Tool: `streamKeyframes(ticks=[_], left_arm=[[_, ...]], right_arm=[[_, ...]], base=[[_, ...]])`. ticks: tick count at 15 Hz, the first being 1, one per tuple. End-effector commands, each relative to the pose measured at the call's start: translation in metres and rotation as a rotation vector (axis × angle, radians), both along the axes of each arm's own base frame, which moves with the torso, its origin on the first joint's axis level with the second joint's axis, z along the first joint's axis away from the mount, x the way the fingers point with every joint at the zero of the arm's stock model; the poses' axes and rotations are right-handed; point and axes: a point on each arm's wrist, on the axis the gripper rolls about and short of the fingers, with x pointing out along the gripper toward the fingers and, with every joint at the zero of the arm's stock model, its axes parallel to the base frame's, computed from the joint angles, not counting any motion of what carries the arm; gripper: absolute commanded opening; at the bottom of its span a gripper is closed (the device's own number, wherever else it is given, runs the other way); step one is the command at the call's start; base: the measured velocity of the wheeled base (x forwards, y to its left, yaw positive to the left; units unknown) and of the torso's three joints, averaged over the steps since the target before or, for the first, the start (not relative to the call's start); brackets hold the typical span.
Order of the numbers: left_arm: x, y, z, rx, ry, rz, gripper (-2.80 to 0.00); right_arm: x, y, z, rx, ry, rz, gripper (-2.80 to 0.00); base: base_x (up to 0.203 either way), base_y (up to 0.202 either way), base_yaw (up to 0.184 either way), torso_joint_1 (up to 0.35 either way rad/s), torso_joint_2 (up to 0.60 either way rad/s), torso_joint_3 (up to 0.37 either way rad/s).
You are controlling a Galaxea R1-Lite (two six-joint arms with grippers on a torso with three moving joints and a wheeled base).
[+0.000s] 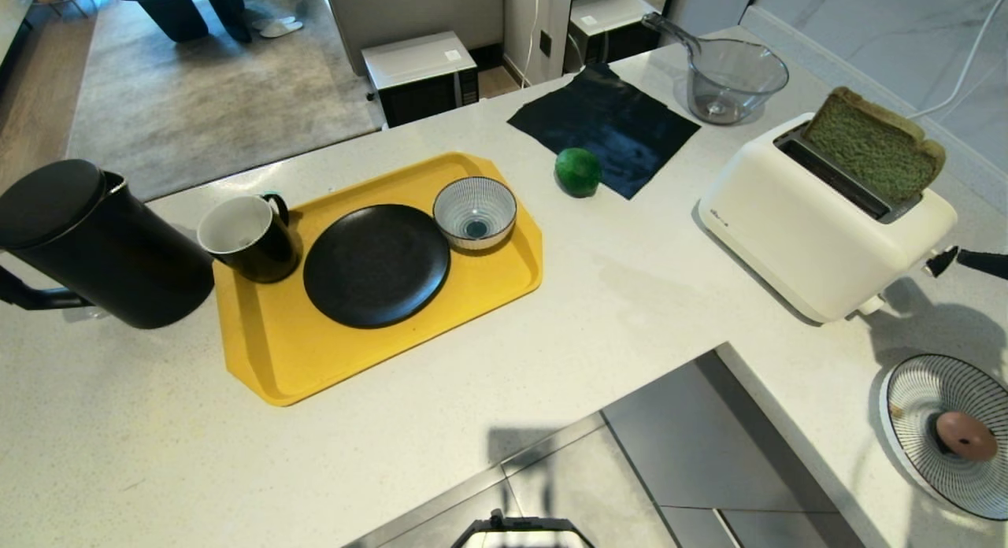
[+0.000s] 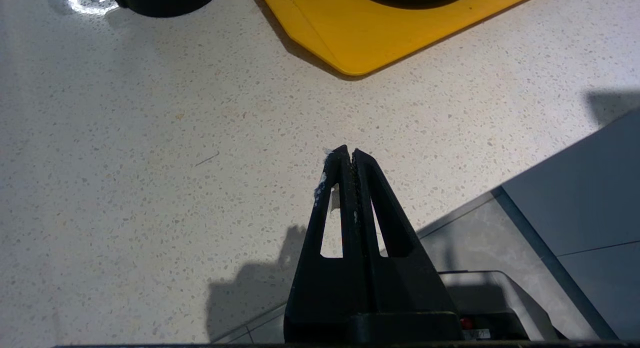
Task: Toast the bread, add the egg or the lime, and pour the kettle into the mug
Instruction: Use a bread toaster
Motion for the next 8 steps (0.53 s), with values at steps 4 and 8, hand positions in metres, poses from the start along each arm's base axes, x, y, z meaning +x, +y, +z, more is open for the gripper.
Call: streamKeyframes(ticks=[4, 8], left_arm=[[0.001, 0.0, -0.005, 0.0, 0.014, 0.0, -2.8], [0.001, 0.0, -0.005, 0.0, 0.014, 0.0, -2.8]], right_arm=[[0.021, -0.014, -0.007, 0.015, 0.02, 0.009, -2.8], [0.031, -0.017, -0.008, 0.018, 0.022, 0.02, -2.8]], base=[[0.0, 0.0, 0.0, 0.0, 0.0, 0.0], [0.0, 0.0, 0.0, 0.0, 0.0, 0.0]])
